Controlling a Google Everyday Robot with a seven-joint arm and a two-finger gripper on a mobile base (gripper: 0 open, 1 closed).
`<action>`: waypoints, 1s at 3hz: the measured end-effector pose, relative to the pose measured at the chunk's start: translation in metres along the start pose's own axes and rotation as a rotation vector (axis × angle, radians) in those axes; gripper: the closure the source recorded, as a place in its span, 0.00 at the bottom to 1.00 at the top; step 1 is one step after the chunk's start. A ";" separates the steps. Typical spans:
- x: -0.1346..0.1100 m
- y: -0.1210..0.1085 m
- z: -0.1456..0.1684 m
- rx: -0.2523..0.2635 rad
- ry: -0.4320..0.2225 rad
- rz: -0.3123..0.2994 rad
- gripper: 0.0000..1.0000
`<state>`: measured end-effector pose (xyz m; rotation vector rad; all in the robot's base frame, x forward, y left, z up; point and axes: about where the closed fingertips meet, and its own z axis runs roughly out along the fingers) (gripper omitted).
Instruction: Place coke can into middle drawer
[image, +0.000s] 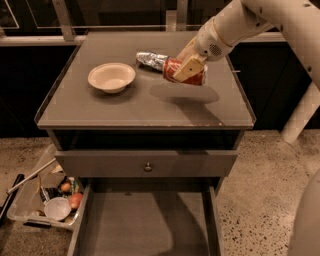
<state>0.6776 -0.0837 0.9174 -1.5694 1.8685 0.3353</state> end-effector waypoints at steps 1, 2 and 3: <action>-0.002 0.021 -0.036 0.061 -0.011 0.014 1.00; 0.010 0.049 -0.068 0.146 -0.020 0.064 1.00; 0.028 0.100 -0.096 0.233 -0.011 0.118 1.00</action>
Offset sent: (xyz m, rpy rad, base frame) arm -0.1247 -0.0729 0.0408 0.0538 -0.1260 -0.2725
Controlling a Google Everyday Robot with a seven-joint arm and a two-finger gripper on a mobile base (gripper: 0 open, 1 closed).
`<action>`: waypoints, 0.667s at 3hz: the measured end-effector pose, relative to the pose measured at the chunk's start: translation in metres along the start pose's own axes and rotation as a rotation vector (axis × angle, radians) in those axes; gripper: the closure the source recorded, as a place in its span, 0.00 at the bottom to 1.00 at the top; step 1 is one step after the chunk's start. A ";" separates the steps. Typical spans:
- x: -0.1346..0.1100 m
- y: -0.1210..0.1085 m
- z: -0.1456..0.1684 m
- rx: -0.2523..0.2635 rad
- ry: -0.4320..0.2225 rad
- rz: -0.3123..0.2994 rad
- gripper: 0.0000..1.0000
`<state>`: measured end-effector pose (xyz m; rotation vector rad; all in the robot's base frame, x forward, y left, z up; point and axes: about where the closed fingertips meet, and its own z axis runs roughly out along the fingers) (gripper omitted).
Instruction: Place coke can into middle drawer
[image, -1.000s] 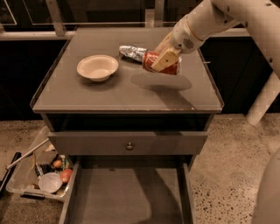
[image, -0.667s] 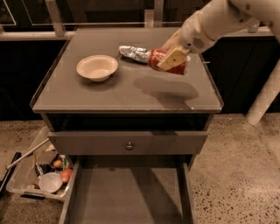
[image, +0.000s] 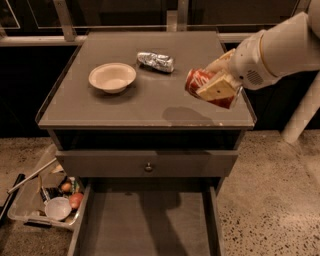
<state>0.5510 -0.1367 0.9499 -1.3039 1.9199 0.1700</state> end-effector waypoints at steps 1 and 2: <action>0.009 0.023 -0.008 0.017 0.015 0.008 1.00; 0.027 0.057 -0.003 -0.007 0.012 0.061 1.00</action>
Offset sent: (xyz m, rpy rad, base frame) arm -0.0900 0.0108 -0.0791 0.0794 0.1229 -0.0643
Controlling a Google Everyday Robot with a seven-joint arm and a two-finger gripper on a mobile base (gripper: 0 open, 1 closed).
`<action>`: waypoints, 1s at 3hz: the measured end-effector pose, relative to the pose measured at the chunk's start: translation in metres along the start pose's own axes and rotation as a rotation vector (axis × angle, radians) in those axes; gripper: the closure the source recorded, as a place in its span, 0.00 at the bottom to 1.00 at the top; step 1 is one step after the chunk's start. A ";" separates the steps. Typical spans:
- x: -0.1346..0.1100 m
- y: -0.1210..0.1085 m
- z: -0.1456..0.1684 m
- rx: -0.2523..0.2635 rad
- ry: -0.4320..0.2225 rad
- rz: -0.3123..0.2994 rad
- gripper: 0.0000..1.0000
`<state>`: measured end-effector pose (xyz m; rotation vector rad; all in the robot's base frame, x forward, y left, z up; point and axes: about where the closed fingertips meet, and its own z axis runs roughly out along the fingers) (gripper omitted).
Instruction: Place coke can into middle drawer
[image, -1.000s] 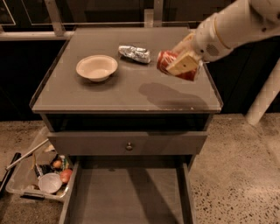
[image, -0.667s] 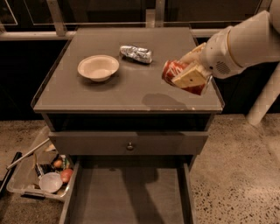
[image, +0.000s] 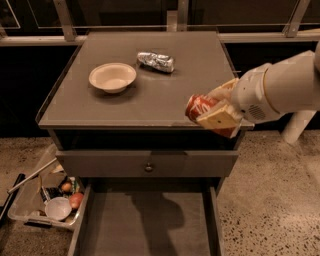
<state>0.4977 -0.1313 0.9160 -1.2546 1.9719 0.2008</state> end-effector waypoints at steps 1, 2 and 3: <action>0.030 0.039 0.023 -0.062 -0.009 0.099 1.00; 0.030 0.039 0.023 -0.062 -0.009 0.099 1.00; 0.038 0.056 0.043 -0.087 -0.012 0.103 1.00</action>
Offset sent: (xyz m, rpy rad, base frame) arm -0.0196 0.0072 -0.0376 0.0619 0.0699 -0.0207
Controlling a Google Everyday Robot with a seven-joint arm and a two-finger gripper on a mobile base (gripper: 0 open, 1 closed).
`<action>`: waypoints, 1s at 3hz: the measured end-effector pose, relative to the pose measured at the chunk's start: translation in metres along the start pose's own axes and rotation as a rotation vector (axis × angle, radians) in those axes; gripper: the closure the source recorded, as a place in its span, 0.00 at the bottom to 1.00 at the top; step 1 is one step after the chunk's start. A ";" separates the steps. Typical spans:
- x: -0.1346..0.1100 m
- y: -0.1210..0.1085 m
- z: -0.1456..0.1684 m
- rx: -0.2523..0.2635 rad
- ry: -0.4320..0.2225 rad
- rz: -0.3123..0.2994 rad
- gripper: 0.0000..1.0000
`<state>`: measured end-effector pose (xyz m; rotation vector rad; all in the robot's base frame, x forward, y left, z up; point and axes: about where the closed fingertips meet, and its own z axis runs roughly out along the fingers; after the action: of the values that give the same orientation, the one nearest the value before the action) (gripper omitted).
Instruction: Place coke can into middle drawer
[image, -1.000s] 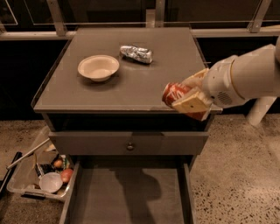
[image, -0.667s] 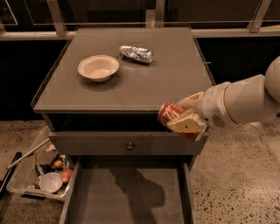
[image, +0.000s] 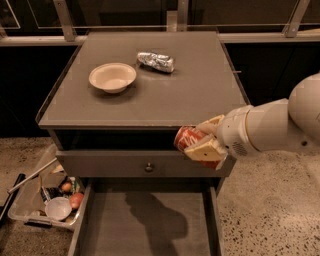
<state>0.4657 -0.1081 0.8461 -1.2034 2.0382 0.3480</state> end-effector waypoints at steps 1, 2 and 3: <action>0.032 0.020 0.039 -0.036 -0.026 0.025 1.00; 0.075 0.034 0.077 -0.044 -0.046 0.046 1.00; 0.115 0.041 0.109 -0.030 -0.046 0.059 1.00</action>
Offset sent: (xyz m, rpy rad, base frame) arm -0.0228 0.0094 -0.1874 0.1137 0.0367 -0.0133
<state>0.4466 -0.1000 0.6840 -1.1444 2.0385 0.4320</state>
